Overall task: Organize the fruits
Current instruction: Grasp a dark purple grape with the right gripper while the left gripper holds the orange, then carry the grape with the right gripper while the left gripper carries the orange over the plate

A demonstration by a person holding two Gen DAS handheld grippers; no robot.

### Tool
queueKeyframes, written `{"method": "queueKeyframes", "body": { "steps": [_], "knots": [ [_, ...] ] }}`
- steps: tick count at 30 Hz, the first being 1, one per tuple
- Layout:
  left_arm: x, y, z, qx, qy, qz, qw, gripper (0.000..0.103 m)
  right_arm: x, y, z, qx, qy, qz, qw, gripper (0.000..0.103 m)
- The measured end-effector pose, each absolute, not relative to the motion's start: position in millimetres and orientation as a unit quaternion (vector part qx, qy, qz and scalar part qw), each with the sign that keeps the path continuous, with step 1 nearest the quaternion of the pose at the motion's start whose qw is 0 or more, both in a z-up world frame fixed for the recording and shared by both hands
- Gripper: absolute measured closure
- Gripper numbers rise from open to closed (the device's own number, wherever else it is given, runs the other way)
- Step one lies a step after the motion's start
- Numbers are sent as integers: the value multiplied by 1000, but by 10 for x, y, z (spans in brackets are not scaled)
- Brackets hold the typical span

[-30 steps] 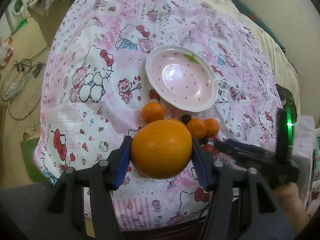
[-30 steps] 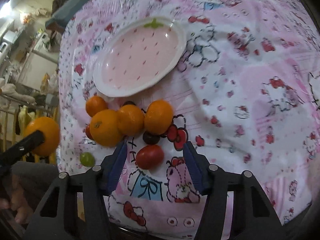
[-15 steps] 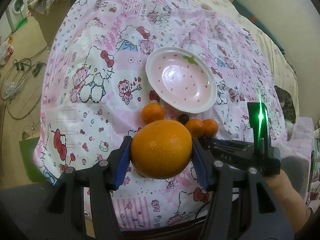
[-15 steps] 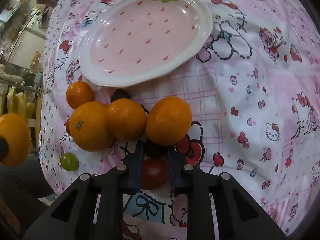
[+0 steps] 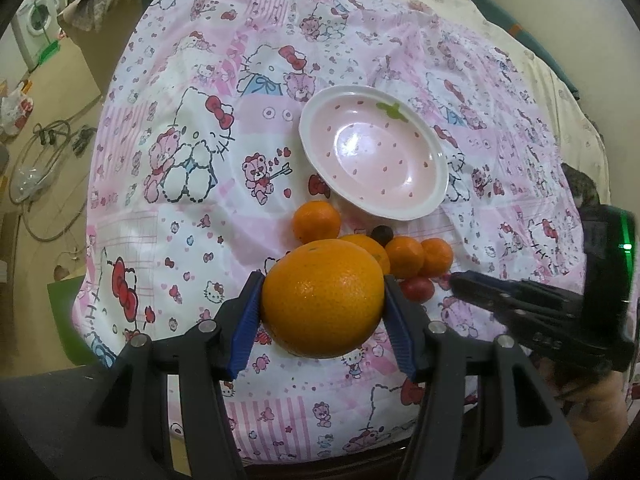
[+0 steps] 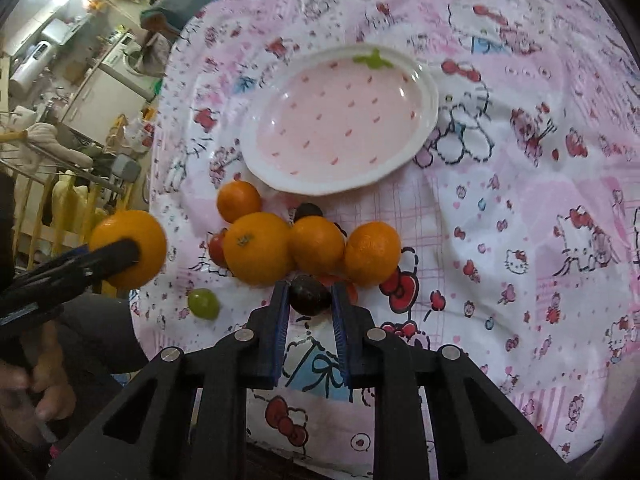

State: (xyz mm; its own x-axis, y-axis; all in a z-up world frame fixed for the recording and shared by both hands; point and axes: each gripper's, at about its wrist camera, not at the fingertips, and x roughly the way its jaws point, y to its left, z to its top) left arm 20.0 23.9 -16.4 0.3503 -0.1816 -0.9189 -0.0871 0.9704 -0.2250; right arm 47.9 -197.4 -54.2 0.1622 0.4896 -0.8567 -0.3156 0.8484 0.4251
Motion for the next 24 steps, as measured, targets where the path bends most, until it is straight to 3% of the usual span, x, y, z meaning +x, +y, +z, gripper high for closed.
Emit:
{"method": "queueKeyframes", "body": {
  "steps": [24],
  "knots": [
    [685, -125, 13, -42, 558, -28, 828, 50, 845, -2483, 65, 153, 483, 251, 825, 81]
  ]
}}
